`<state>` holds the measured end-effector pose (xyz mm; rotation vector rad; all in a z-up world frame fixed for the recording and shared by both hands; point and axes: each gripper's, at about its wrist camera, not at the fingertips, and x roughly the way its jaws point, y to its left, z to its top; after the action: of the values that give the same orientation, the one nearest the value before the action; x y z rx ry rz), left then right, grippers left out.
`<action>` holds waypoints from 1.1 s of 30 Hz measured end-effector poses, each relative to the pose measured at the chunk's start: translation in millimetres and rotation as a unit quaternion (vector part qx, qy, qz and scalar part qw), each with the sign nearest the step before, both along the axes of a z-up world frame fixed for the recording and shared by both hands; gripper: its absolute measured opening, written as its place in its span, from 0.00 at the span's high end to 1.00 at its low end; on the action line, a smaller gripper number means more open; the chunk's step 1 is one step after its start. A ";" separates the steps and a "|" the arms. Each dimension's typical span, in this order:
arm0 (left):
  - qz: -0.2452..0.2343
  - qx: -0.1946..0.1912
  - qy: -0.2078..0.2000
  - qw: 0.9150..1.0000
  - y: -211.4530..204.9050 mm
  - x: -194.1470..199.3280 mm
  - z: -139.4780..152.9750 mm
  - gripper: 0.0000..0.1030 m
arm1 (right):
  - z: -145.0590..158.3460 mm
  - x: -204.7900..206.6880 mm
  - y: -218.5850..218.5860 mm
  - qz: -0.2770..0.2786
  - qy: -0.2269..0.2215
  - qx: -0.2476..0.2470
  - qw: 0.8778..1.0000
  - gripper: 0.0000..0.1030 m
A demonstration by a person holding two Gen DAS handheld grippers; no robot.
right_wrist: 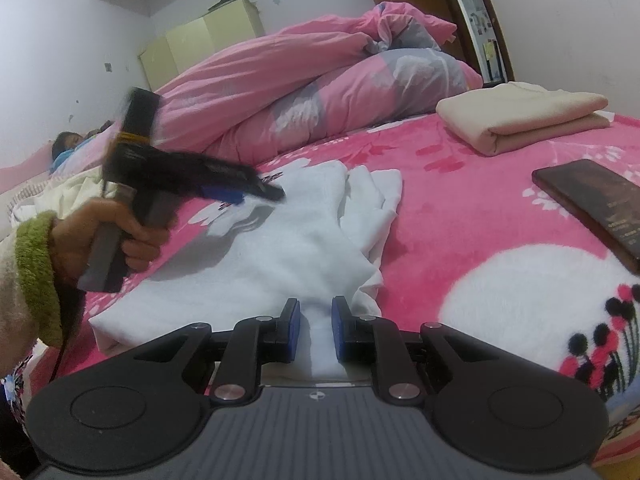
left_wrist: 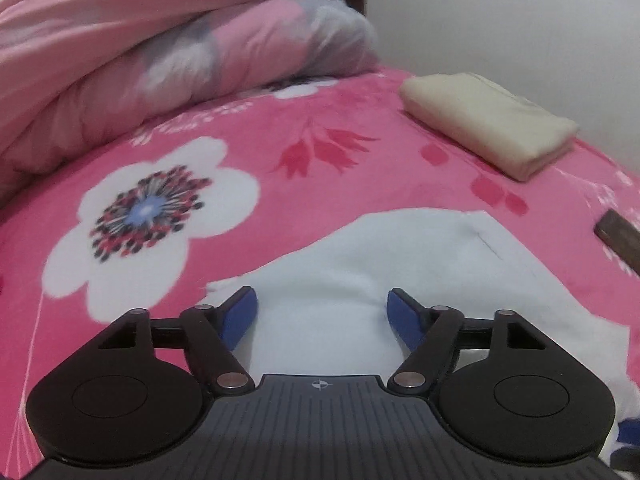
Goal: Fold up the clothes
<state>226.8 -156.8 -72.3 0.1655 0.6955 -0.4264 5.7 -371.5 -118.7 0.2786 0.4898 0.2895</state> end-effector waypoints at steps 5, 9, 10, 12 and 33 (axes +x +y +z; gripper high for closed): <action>0.001 -0.025 -0.048 0.999 33.5 -62.6 49.6 0.27 | 7.2 -3.3 2.1 -0.001 -0.003 -0.008 1.000 0.82; -0.041 -0.003 -0.070 0.997 41.4 -126.2 68.2 0.25 | 27.9 -11.3 6.8 -0.001 -0.032 -0.018 0.999 0.81; -0.052 0.007 -0.065 0.997 38.1 -137.6 63.0 0.25 | 34.9 -13.7 9.4 0.001 -0.046 -0.020 0.999 0.81; -0.067 0.027 -0.046 0.996 31.1 -157.8 48.9 0.26 | 44.4 -14.0 16.4 0.007 -0.061 -0.026 0.998 0.81; -0.005 -0.021 0.052 0.998 57.1 -191.1 4.8 0.24 | 22.2 -8.9 23.4 -0.034 0.016 -0.091 0.995 0.82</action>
<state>35.6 -99.7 -67.5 0.1069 0.7870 -0.4614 -3.2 -348.0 -96.5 0.1218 0.5343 0.1733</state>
